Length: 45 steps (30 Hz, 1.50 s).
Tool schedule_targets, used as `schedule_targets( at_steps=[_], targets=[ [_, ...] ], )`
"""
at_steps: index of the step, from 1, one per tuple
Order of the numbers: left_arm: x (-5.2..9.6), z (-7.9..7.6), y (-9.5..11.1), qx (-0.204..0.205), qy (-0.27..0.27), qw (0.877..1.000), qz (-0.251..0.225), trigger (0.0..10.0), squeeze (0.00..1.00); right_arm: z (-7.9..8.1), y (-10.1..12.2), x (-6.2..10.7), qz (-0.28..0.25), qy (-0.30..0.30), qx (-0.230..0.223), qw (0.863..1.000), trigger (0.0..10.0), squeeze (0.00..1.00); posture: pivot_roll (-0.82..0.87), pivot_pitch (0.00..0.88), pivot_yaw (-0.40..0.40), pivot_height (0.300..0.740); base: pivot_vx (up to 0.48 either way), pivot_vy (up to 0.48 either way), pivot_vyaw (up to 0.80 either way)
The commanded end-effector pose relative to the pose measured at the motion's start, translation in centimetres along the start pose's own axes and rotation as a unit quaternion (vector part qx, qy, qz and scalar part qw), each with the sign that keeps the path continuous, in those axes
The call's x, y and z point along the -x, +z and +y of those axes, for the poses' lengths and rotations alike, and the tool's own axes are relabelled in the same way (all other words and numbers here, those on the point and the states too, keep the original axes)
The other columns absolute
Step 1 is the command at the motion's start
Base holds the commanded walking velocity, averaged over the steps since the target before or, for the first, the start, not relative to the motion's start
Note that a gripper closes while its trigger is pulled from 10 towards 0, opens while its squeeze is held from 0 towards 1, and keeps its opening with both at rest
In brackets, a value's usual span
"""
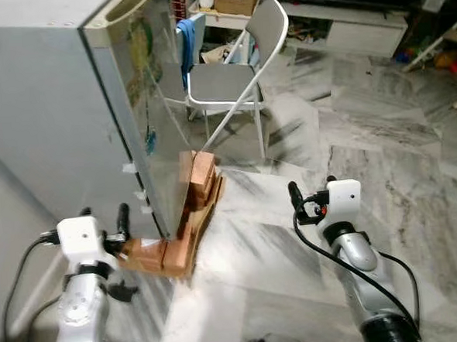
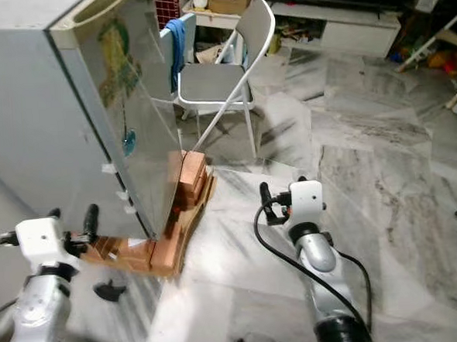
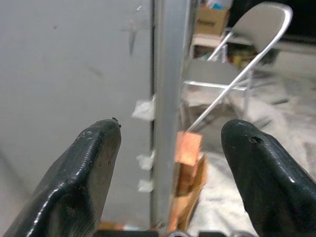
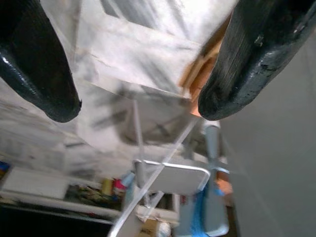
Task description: Restocking fridge
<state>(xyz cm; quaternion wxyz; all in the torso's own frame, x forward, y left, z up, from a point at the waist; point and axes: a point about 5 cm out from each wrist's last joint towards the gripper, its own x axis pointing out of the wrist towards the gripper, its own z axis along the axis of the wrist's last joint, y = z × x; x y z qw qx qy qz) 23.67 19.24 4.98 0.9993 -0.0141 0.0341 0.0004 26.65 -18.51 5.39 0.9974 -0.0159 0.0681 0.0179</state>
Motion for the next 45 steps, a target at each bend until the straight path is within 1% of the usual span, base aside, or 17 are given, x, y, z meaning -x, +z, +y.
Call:
schedule_targets(
  at_steps=[1,5,8,9,11,13,16,22,26,29,31,32,36,37,38,45],
  targets=[
    [0.1,0.8,0.3,-0.013,0.003,1.000,-0.003,10.0,0.00,0.6,1.0,-0.6,-0.019,0.006,-0.001,1.000,10.0,0.00,0.11,0.000,-0.021,0.740,0.480,0.000,-0.69],
    [0.1,0.6,0.2,0.000,-0.004,1.000,-0.002,10.0,0.00,0.7,1.0,-0.6,-0.020,0.007,0.001,1.000,10.0,0.00,0.12,0.000,-0.023,0.740,0.480,0.000,-0.71],
    [0.1,0.6,0.0,0.002,0.000,1.000,0.007,10.0,0.00,0.8,1.0,-0.7,-0.020,0.008,0.002,1.000,10.0,0.00,0.12,0.000,-0.024,0.740,0.400,0.000,-0.60],
    [0.2,0.5,-0.1,-0.002,-0.005,1.000,0.005,10.0,0.00,0.8,1.0,-0.7,-0.019,0.009,0.002,1.000,10.0,0.00,0.12,0.000,-0.023,0.740,0.285,0.000,-0.41],
    [0.4,0.3,-0.2,0.002,-0.013,1.000,0.009,10.0,0.00,0.8,1.0,-0.7,-0.018,0.010,0.003,1.000,10.0,0.00,0.12,0.000,-0.023,0.740,0.281,0.000,-0.70],
    [0.5,0.3,-0.4,0.002,-0.015,1.000,0.013,10.0,0.00,0.7,0.9,-0.8,-0.012,0.006,-0.003,1.000,10.0,0.00,0.11,0.000,-0.022,0.740,0.000,0.000,-0.80],
    [0.7,0.3,-0.5,0.000,-0.018,1.000,0.016,10.0,0.00,0.7,1.0,-0.9,-0.018,0.008,0.007,1.000,10.0,0.00,0.11,0.000,-0.023,0.740,0.000,0.000,-0.80],
    [0.4,0.8,-0.4,-0.007,-0.004,1.000,0.013,10.0,0.00,0.6,1.0,-0.8,-0.018,0.009,0.008,1.000,10.0,0.00,0.11,0.000,-0.022,0.740,0.000,0.000,0.00],
    [0.6,1.0,-0.5,-0.009,-0.005,1.000,0.017,10.0,0.00,0.7,0.9,-0.8,-0.017,0.009,0.008,1.000,10.0,0.00,0.11,0.000,-0.020,0.740,0.000,0.000,0.00],
    [1.4,1.2,-1.2,-0.016,-0.018,0.999,0.040,10.0,0.00,0.7,0.8,-0.8,-0.016,0.010,0.007,1.000,10.0,0.00,0.11,0.000,-0.019,0.740,0.000,0.000,0.00],
    [1.6,1.5,-1.5,-0.025,-0.014,0.999,0.044,10.0,0.00,0.7,0.8,-0.8,-0.015,0.011,0.007,1.000,10.0,0.00,0.12,0.000,-0.019,0.740,0.000,0.000,0.00],
    [1.6,2.0,-1.3,-0.030,-0.002,0.999,0.040,10.0,0.00,0.7,0.8,-0.8,-0.013,0.012,0.007,1.000,10.0,0.00,0.12,0.000,-0.020,0.740,0.000,0.000,0.00],
    [1.3,2.4,-1.1,-0.033,0.005,0.999,0.036,10.0,0.00,0.8,0.7,-0.8,-0.012,0.013,0.007,1.000,10.0,0.00,0.12,0.000,-0.019,0.740,0.000,0.000,0.00],
    [0.8,2.8,-0.6,-0.037,0.011,0.999,0.029,10.0,0.00,0.8,0.7,-0.8,-0.013,0.014,0.008,1.000,10.0,0.00,0.12,0.000,-0.018,0.740,0.000,0.000,0.00],
    [0.6,2.9,-0.4,-0.040,0.014,0.999,0.026,10.0,0.00,0.8,0.7,-0.8,-0.013,0.014,0.008,1.000,10.0,0.00,0.12,0.000,-0.017,0.740,0.000,0.000,0.00],
    [-0.4,3.4,0.3,-0.051,0.018,0.998,0.015,10.0,0.00,0.9,0.8,-0.9,-0.015,0.012,0.007,1.000,10.0,0.00,0.11,0.000,-0.012,0.740,0.000,0.000,0.00]
  ],
)
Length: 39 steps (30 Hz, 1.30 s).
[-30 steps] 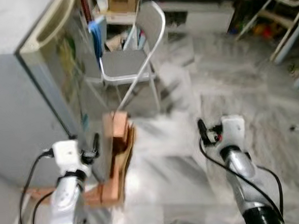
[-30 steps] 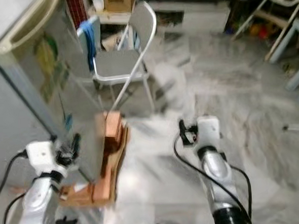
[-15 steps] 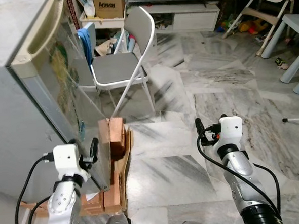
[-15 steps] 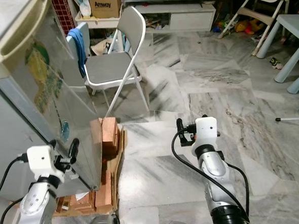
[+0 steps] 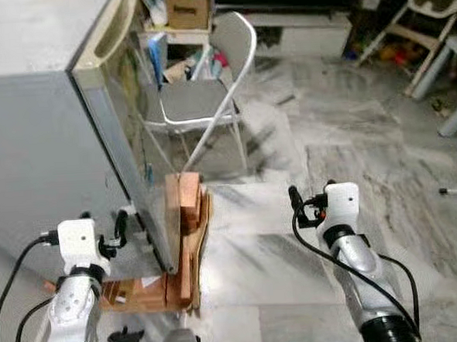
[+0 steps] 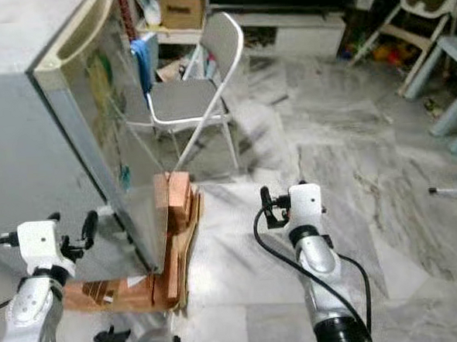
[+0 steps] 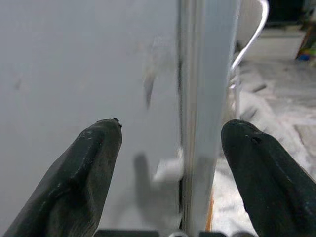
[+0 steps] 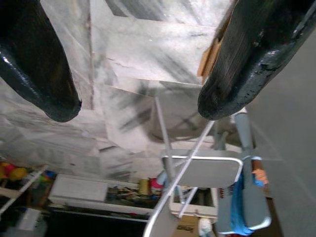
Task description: Restocking fridge
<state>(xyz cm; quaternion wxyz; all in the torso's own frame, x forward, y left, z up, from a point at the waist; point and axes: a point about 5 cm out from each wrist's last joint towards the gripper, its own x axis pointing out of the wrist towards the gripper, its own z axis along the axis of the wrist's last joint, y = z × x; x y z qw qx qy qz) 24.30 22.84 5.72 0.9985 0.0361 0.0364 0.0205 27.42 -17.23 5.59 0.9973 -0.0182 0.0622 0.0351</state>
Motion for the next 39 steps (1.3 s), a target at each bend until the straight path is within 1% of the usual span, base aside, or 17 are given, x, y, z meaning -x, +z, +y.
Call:
schedule_targets(
  at_steps=[1,2,4,5,10,11,12,14,19,20,22,26,31,34,37,38,39],
  targets=[
    [-0.1,-0.4,-0.4,-0.004,-0.007,1.000,0.009,10.0,0.00,-0.4,0.4,-0.1,-0.008,-0.006,0.004,1.000,10.0,0.00,0.11,0.000,-0.012,0.740,0.000,0.000,0.00],
    [-0.1,-0.4,-0.4,-0.004,-0.007,1.000,0.009,10.0,0.00,-0.4,0.4,-0.1,-0.008,-0.006,0.004,1.000,10.0,0.00,0.11,0.000,-0.012,0.740,0.000,0.000,0.00],
    [-1.3,-0.9,0.2,0.000,-0.015,1.000,-0.003,10.0,0.00,-0.4,0.5,-0.2,-0.009,-0.006,0.003,1.000,10.0,0.00,0.11,0.000,-0.014,0.740,0.000,0.000,0.00],
    [-1.3,-0.9,0.2,0.000,-0.015,1.000,-0.003,10.0,0.00,-0.4,0.5,-0.2,-0.009,-0.006,0.003,1.000,10.0,0.00,0.11,0.000,-0.014,0.740,0.000,0.000,0.00],
    [-3.3,-1.9,1.3,-0.001,-0.032,0.999,-0.017,10.0,0.00,-0.4,0.5,-0.2,-0.008,-0.005,0.005,1.000,10.0,0.00,0.10,0.000,-0.017,0.740,0.000,0.000,0.00],
    [-3.3,-1.9,1.3,-0.001,-0.032,0.999,-0.017,10.0,0.00,-0.4,0.5,-0.2,-0.008,-0.005,0.005,1.000,10.0,0.00,0.10,0.000,-0.017,0.740,0.000,0.000,0.00],
    [-3.8,-2.1,1.3,-0.005,-0.035,0.999,-0.018,10.0,0.00,-0.5,0.5,-0.1,-0.008,-0.006,0.006,1.000,10.0,0.00,0.10,0.000,-0.018,0.740,0.000,0.000,0.00],
    [-4.7,-2.2,1.5,-0.009,-0.035,0.999,-0.016,10.0,0.00,-0.7,0.6,0.1,-0.011,-0.007,0.007,1.000,10.0,0.00,0.09,0.000,-0.018,0.740,0.000,0.000,0.00],
    [-5.6,-2.2,1.9,-0.012,-0.039,0.999,-0.019,10.0,0.00,-0.7,0.9,0.3,-0.016,-0.005,0.009,1.000,10.0,0.00,0.08,0.000,-0.016,0.740,0.000,0.000,0.00],
    [-6.2,-2.4,2.2,-0.014,-0.045,0.999,-0.021,10.0,0.00,-0.9,0.6,0.6,-0.011,-0.004,0.013,1.000,10.0,0.00,0.08,0.000,-0.014,0.740,0.000,0.000,0.00],
    [-6.6,-2.6,2.5,-0.025,-0.051,0.998,-0.023,10.0,0.00,-1.1,0.4,0.8,-0.007,-0.005,0.015,1.000,10.0,0.00,0.08,0.000,-0.012,0.740,0.000,0.000,0.00],
    [-7.8,-2.3,2.9,-0.039,-0.031,0.999,-0.013,10.0,0.00,-1.3,0.0,1.2,0.001,-0.008,0.014,1.000,10.0,0.00,0.08,0.000,-0.007,0.740,0.000,0.000,0.00],
    [-8.5,-2.1,3.2,-0.042,-0.025,0.999,-0.009,10.0,0.00,-1.4,-0.3,1.8,0.008,-0.005,0.014,1.000,10.0,0.00,0.07,0.000,0.000,0.740,0.000,0.000,0.00],
    [-8.5,-2.5,2.8,-0.043,-0.042,0.998,0.007,10.0,0.00,-1.5,-0.4,1.9,0.011,-0.009,0.013,1.000,10.0,0.00,0.07,0.000,0.005,0.740,0.000,0.000,0.00],
    [-8.4,-3.2,1.9,-0.045,-0.074,0.996,0.034,10.0,0.00,-1.4,-0.5,1.8,0.013,-0.009,0.011,1.000,10.0,0.00,0.07,0.000,0.009,0.740,0.000,0.000,0.00],
    [-8.4,-3.2,1.9,-0.045,-0.074,0.996,0.034,10.0,0.00,-1.4,-0.5,1.8,0.013,-0.009,0.011,1.000,10.0,0.00,0.07,0.000,0.009,0.740,0.000,0.000,0.00],
    [-8.4,-3.3,1.6,-0.057,-0.082,0.994,0.044,10.0,0.00,-1.4,-0.5,1.7,0.013,-0.008,0.010,1.000,10.0,0.00,0.07,0.002,0.009,0.740,0.000,0.000,0.00]
  ],
)
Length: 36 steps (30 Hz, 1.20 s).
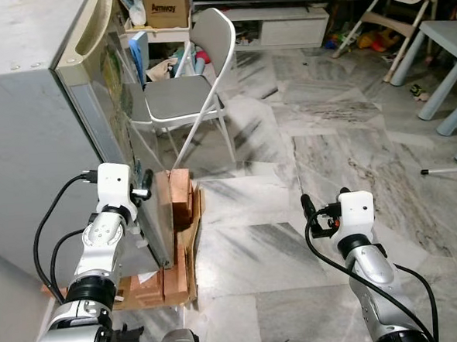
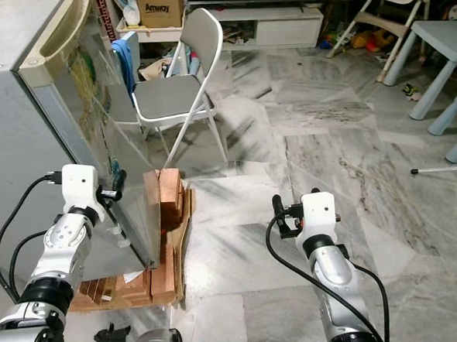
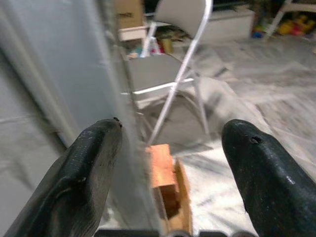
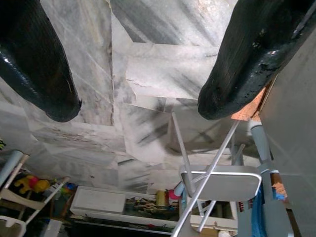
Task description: Restocking fridge
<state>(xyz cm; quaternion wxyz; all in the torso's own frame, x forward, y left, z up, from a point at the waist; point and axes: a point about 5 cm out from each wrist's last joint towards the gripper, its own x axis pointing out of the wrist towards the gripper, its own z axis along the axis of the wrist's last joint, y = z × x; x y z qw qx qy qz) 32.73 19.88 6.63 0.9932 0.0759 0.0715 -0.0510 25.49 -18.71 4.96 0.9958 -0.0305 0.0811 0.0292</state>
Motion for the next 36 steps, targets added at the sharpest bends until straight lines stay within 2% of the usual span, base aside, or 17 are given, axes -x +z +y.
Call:
schedule_targets(
  at_steps=[1,6,8,9,13,16,18,25,31,36],
  targets=[
    [-0.2,-0.2,-0.1,-0.017,-0.014,1.000,0.016,10.0,0.00,0.0,0.5,-0.2,-0.006,-0.002,-0.001,1.000,10.0,0.00,0.07,0.000,0.009,0.740,0.000,0.000,0.00],
    [-0.4,0.2,0.0,-0.019,-0.002,1.000,0.016,10.0,0.00,0.1,0.5,-0.3,-0.005,0.001,-0.003,1.000,10.0,0.00,0.08,0.000,0.010,0.740,0.000,0.000,0.00],
    [-0.6,0.8,-0.2,-0.032,0.018,0.999,0.037,10.0,0.00,0.1,0.5,-0.4,-0.005,0.001,-0.003,1.000,10.0,0.00,0.07,0.000,0.011,0.740,0.000,0.000,0.00],
    [-0.5,0.5,-0.1,-0.013,0.002,0.999,0.032,10.0,0.00,0.2,0.6,-0.5,-0.006,0.002,-0.003,1.000,10.0,0.00,0.07,0.000,0.012,0.740,0.000,0.000,0.00],
    [-0.1,-0.5,-0.2,0.004,-0.034,0.999,0.013,10.0,0.00,0.2,0.7,-0.5,-0.008,0.002,-0.006,1.000,10.0,0.00,0.07,0.000,0.018,0.740,0.000,0.000,0.00],
    [1.3,-1.1,-1.1,0.006,-0.053,0.999,0.003,10.0,0.00,0.0,0.7,-0.4,-0.009,-0.004,-0.009,1.000,10.0,0.00,0.06,0.000,0.019,0.740,0.000,0.000,0.00],
    [4.1,-0.7,-2.7,0.010,-0.040,0.999,-0.001,10.0,0.00,-0.2,0.7,-0.3,-0.009,-0.005,-0.012,1.000,10.0,0.00,0.07,0.000,0.018,0.740,0.000,0.000,0.00],
    [7.7,0.2,-3.8,0.038,0.012,0.999,-0.013,10.0,0.00,0.0,0.9,-0.5,-0.017,0.005,-0.001,1.000,10.0,0.00,0.10,0.000,0.002,0.740,0.000,0.000,0.00],
    [9.3,-0.8,-3.5,0.051,0.025,0.998,-0.017,10.0,0.00,0.5,1.3,-0.9,-0.023,0.014,-0.001,1.000,10.0,0.00,0.11,0.000,-0.008,0.740,0.000,-0.292,0.60],
    [9.5,-1.5,-3.3,0.051,0.017,0.998,-0.013,10.0,0.00,0.5,1.3,-0.8,-0.025,0.017,0.000,1.000,10.0,0.00,0.10,0.000,-0.004,0.740,0.000,-0.440,0.74]
  ],
)
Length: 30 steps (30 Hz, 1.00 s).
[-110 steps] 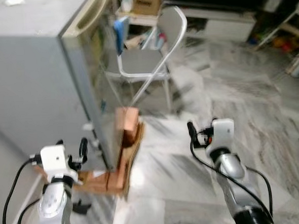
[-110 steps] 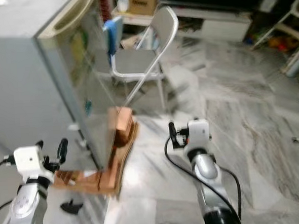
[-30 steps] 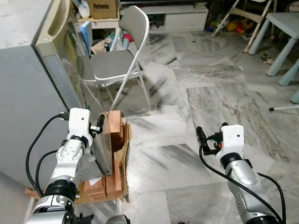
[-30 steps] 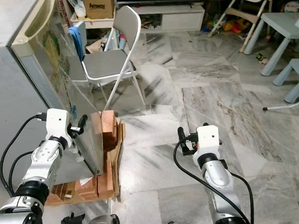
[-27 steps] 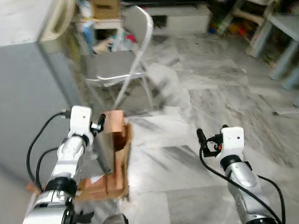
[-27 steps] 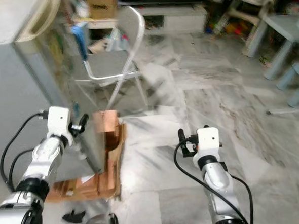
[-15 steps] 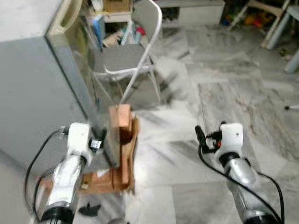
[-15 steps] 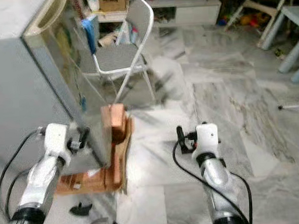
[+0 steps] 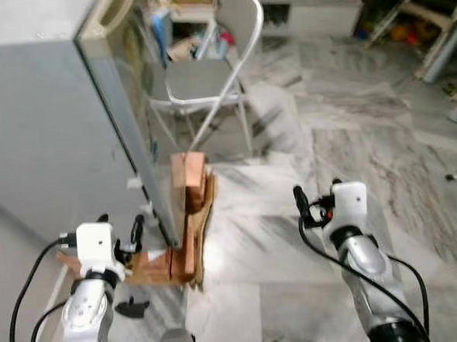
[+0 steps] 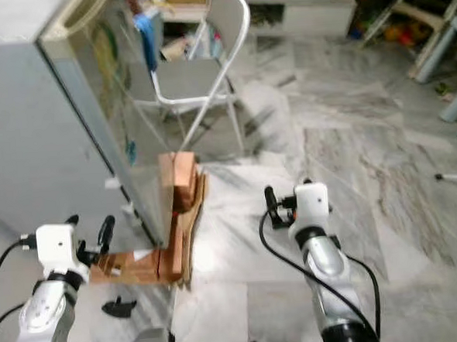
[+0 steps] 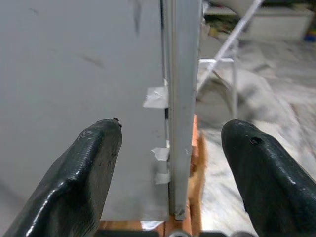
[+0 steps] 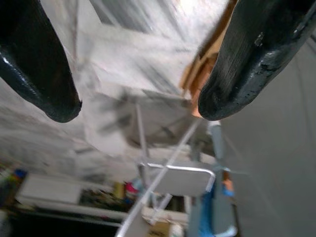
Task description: Restocking fridge
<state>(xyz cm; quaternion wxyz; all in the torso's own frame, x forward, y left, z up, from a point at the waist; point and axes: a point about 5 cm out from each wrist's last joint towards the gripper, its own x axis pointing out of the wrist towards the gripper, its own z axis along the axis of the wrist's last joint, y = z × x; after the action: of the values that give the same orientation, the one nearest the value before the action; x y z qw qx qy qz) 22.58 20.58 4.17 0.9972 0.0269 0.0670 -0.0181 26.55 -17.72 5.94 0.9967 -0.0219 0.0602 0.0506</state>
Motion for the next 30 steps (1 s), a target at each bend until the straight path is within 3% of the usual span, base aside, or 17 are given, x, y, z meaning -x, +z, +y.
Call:
schedule_targets(
  at_steps=[1,11,18,25,30],
  targets=[
    [-0.2,-0.8,0.6,0.000,-0.014,1.000,-0.007,10.0,0.00,-0.4,0.1,0.1,-0.004,-0.004,0.006,1.000,10.0,0.00,0.10,0.000,-0.003,0.740,0.000,-0.439,0.76],
    [-0.6,-0.6,0.9,0.001,-0.004,1.000,0.002,10.0,0.00,-0.5,-0.1,0.4,0.001,-0.006,0.007,1.000,10.0,0.00,0.10,0.000,0.000,0.740,0.106,-0.269,0.70],
    [-0.5,0.0,1.1,0.000,0.010,1.000,-0.003,10.0,0.00,-0.5,-0.2,0.3,0.002,-0.004,0.005,1.000,10.0,0.00,0.10,0.000,-0.004,0.740,0.000,0.000,0.00],
    [0.7,1.0,0.8,-0.001,0.029,1.000,-0.007,10.0,0.00,-0.6,-0.1,0.5,-0.002,-0.005,0.008,1.000,10.0,0.00,0.10,0.000,-0.007,0.740,0.000,0.000,0.00],
    [0.6,0.8,0.7,0.000,0.031,0.999,-0.008,10.0,0.00,-0.5,-0.2,0.5,0.000,-0.003,0.010,1.000,10.0,0.00,0.10,0.000,-0.011,0.740,0.000,0.000,0.00]
  ],
)
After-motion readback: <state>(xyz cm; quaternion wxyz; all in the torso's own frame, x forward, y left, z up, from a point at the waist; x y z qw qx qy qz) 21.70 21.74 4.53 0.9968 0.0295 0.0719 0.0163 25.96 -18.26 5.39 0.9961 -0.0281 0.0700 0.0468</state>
